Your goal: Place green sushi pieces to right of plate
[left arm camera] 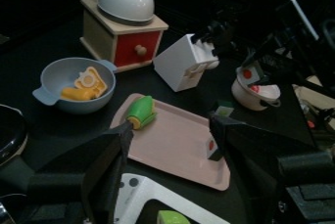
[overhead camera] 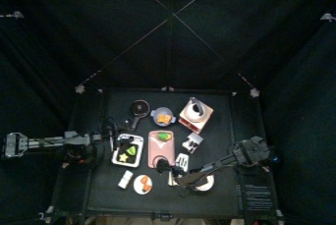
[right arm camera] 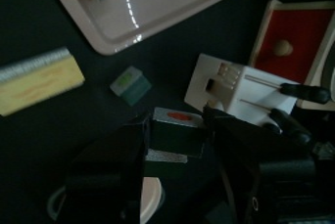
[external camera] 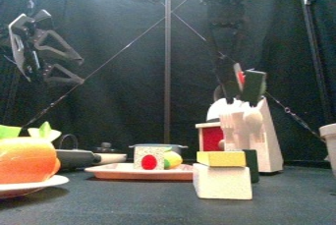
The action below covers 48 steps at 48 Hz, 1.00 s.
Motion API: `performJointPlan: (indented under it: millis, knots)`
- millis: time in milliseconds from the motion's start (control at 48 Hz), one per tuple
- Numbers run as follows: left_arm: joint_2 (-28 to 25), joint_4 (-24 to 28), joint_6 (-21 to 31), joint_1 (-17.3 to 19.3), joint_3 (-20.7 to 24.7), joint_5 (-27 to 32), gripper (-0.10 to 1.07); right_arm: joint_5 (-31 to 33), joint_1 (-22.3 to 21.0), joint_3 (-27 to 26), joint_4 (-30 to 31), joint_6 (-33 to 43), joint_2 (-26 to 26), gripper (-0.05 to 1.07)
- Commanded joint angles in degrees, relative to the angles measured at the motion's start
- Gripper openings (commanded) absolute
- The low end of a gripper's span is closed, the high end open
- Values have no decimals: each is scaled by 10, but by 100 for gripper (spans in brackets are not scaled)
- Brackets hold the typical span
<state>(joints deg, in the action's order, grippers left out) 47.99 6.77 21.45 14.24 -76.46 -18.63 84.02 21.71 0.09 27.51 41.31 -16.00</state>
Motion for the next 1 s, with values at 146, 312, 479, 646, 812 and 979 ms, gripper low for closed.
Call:
performJointPlan:
  millis: [146, 312, 479, 646, 812, 979]
  knots:
    - [-1, 0, -1, 3, 6, -3, 96, -29, 3, 53, -19, -33, 20, 66]
    - [-1, 0, -1, 3, 6, -3, 96, -77, -1, 86, -19, -47, 27, 65]
    - [-1, 0, -1, 3, 6, -3, 96, -125, -4, 122, -18, -52, 30, 65]
    - [-1, 0, -1, 3, 5, -3, 96, -147, -10, 144, -16, -52, 30, 65]
    - [-1, -1, -1, 3, 5, -3, 96, -156, -11, 144, -2, -53, 30, 67]
    - [-1, -1, -1, 3, 5, -3, 96, -178, -15, 144, -3, -53, 30, 67]
